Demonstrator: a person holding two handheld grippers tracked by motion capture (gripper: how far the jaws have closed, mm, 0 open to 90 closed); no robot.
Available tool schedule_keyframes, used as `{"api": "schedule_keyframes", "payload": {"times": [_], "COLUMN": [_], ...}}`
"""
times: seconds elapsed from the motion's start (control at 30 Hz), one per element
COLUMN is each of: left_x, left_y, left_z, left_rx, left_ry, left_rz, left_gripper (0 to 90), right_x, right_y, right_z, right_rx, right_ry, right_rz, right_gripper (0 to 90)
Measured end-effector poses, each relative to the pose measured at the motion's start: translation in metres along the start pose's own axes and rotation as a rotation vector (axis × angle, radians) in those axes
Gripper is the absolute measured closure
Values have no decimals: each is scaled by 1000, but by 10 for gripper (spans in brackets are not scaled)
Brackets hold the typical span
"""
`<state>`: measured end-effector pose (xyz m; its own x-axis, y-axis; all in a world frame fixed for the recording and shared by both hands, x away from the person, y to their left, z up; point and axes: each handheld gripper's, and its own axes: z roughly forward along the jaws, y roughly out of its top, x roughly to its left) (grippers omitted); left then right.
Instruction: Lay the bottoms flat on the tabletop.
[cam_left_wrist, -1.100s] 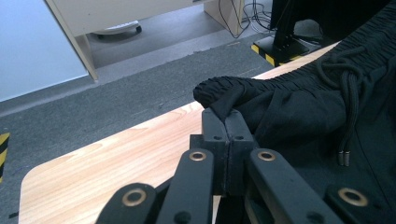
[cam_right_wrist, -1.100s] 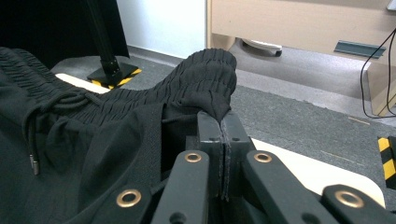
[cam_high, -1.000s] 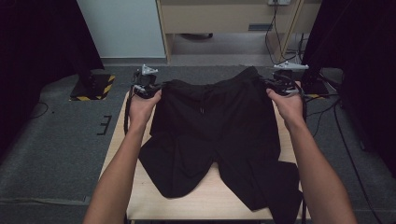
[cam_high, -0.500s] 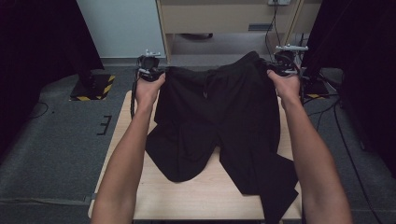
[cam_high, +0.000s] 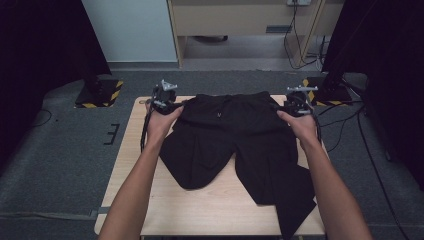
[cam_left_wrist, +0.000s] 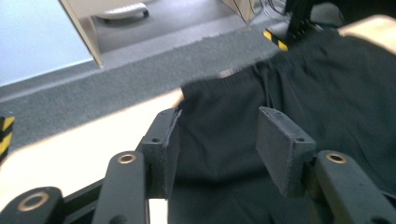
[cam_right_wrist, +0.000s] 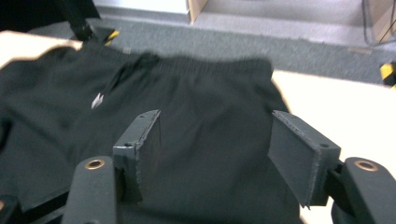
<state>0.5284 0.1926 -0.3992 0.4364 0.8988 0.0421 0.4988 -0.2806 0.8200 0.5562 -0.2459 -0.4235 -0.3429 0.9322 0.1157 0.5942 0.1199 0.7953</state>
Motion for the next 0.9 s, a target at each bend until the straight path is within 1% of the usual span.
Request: {"api": "schedule_keyframes", "payload": {"times": [0.03, 0.13, 0.2, 0.27, 0.33, 0.37, 0.47, 0.53, 0.57, 0.63, 0.67, 0.73, 0.77, 0.8, 0.83, 0.87, 0.9], "left_x": [-2, -11, -16, -20, -25, -27, -33, -36, -37, -40, -41, -43, -44, -44, -45, -46, -46], "left_y": [-6, -27, -37, -46, -56, -61, -77, -88, -93, -106, -113, -128, -134, -140, -147, -153, -159], "left_z": [-1, -7, -10, -12, -15, -17, -25, -31, -34, -40, -43, -49, -52, -54, -56, -57, -59], "left_rx": [6, 8, 15, 18, 18, 17, 11, 4, 2, 6, -3, -2, -2, 1, 5, 10, 17], "left_ry": [-9, -27, -30, -42, -47, -49, -58, -65, -69, -79, -83, -90, -93, -96, -96, -105, -115], "left_rz": [-5, -10, 0, 2, 18, 24, 31, 32, 34, 35, 30, 27, 23, 29, 35, 37, 44], "left_gripper": [465, 452, 441, 430, 425, 424, 420, 416, 412, 404, 400, 394, 389, 383, 381, 386, 386], "right_x": [3, 11, 16, 21, 26, 28, 34, 37, 40, 43, 44, 47, 48, 50, 51, 53, 55], "right_y": [-9, -25, -34, -42, -52, -57, -73, -83, -90, -98, -103, -114, -119, -124, -129, -133, -137], "right_z": [-2, -7, -10, -11, -13, -14, -19, -23, -26, -29, -31, -35, -36, -38, -39, -42, -44], "right_rx": [13, 33, 44, 47, 56, 60, 55, 56, 56, 55, 53, 50, 59, 62, 68, 81, 81], "right_ry": [4, 20, 32, 44, 46, 48, 74, 82, 87, 94, 104, 129, 131, 132, 135, 126, 122], "right_rz": [7, 6, 1, 0, -20, -22, -19, -33, -30, -35, -32, -27, -33, -33, -44, -59, -88], "right_gripper": [343, 343, 339, 339, 346, 346, 347, 349, 353, 357, 358, 359, 352, 346, 335, 321, 313]}}
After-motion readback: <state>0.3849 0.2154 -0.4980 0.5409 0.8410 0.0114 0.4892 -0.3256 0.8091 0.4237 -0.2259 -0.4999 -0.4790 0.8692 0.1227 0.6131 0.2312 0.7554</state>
